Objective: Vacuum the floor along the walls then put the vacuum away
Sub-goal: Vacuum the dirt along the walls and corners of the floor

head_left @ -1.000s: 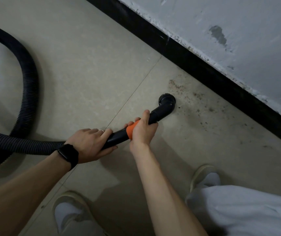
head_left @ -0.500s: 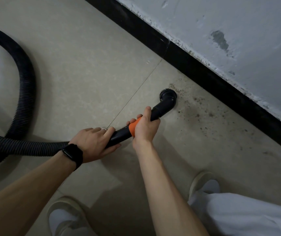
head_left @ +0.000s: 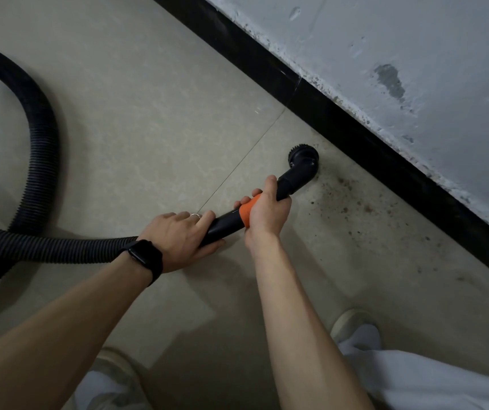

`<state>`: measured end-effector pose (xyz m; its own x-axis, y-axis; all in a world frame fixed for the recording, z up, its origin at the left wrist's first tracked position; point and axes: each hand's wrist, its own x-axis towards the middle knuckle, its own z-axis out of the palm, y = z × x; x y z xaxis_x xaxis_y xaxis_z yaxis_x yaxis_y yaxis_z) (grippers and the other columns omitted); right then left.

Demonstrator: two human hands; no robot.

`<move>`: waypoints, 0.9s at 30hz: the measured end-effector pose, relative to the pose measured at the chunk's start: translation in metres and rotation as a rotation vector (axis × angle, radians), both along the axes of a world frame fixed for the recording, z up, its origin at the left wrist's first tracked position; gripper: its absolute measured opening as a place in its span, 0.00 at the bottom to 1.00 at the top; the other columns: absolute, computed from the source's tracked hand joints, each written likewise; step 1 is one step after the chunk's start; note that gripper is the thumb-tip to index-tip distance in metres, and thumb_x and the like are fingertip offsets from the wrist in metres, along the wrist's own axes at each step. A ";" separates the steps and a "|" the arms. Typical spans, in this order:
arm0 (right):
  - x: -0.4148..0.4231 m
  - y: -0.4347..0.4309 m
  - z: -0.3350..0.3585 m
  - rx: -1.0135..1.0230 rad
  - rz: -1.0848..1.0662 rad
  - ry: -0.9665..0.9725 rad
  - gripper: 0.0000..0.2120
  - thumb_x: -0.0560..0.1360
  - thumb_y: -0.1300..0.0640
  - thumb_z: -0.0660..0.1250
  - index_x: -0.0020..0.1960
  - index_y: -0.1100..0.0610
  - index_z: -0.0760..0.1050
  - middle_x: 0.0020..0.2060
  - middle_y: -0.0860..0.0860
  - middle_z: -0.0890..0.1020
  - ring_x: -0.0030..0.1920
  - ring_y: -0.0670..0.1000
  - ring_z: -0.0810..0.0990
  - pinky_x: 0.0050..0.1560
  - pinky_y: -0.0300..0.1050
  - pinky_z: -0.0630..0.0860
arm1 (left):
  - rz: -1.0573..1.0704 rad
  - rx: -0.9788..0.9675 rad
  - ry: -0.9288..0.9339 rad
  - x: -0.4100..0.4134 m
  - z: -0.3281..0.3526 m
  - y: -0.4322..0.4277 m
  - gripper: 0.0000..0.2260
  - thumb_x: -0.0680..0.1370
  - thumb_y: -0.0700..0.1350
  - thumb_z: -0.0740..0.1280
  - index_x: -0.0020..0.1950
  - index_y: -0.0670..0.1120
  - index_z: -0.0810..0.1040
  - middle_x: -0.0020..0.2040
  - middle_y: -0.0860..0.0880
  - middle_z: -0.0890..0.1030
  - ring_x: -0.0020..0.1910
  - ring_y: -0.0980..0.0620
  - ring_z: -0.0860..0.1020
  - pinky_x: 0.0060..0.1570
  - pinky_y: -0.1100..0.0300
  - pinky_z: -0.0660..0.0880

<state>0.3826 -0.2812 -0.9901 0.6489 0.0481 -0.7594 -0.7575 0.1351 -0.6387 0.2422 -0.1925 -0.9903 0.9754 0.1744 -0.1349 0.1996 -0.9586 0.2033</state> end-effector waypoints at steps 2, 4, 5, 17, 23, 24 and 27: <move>0.005 0.001 0.000 0.004 0.003 -0.001 0.10 0.83 0.52 0.65 0.56 0.56 0.68 0.37 0.53 0.75 0.24 0.47 0.74 0.29 0.44 0.77 | -0.008 0.007 -0.015 0.005 0.001 0.000 0.23 0.77 0.65 0.54 0.49 0.46 0.72 0.34 0.50 0.79 0.31 0.46 0.78 0.28 0.58 0.69; 0.009 0.001 0.000 0.009 0.005 -0.003 0.10 0.83 0.52 0.65 0.57 0.57 0.68 0.36 0.52 0.75 0.25 0.47 0.74 0.29 0.44 0.77 | -0.021 0.015 -0.023 0.009 0.001 0.000 0.22 0.77 0.65 0.55 0.48 0.46 0.73 0.32 0.50 0.78 0.29 0.46 0.78 0.27 0.60 0.65; 0.011 0.001 0.000 0.011 0.006 -0.005 0.11 0.83 0.52 0.65 0.58 0.58 0.69 0.36 0.52 0.75 0.25 0.47 0.74 0.29 0.44 0.77 | -0.027 0.025 -0.027 0.012 0.001 0.000 0.21 0.76 0.64 0.56 0.47 0.46 0.73 0.31 0.50 0.78 0.28 0.46 0.77 0.27 0.60 0.63; 0.042 0.004 -0.001 -0.033 0.026 -0.053 0.12 0.83 0.52 0.65 0.60 0.60 0.70 0.37 0.53 0.75 0.25 0.47 0.75 0.30 0.44 0.78 | 0.029 -0.035 0.050 0.043 -0.002 0.003 0.22 0.74 0.70 0.44 0.48 0.51 0.58 0.36 0.53 0.74 0.37 0.46 0.77 0.31 0.57 0.62; 0.053 0.007 -0.001 -0.053 0.036 -0.069 0.11 0.83 0.53 0.64 0.59 0.59 0.70 0.36 0.52 0.75 0.25 0.47 0.75 0.30 0.44 0.79 | 0.069 -0.095 0.095 0.054 -0.002 0.005 0.22 0.73 0.72 0.44 0.47 0.53 0.56 0.33 0.55 0.65 0.32 0.48 0.69 0.31 0.57 0.63; 0.054 0.009 0.000 -0.060 0.038 -0.072 0.11 0.83 0.53 0.64 0.59 0.60 0.70 0.36 0.52 0.75 0.25 0.47 0.75 0.30 0.44 0.79 | 0.089 -0.100 0.092 0.054 -0.002 0.005 0.23 0.73 0.72 0.44 0.48 0.53 0.57 0.32 0.55 0.65 0.31 0.48 0.69 0.29 0.57 0.62; 0.055 0.021 0.002 -0.140 0.047 -0.084 0.15 0.84 0.52 0.63 0.64 0.62 0.70 0.38 0.54 0.77 0.24 0.46 0.77 0.31 0.43 0.80 | 0.223 -0.158 0.089 0.054 -0.003 0.007 0.28 0.70 0.75 0.43 0.47 0.53 0.61 0.31 0.55 0.69 0.28 0.51 0.70 0.26 0.59 0.59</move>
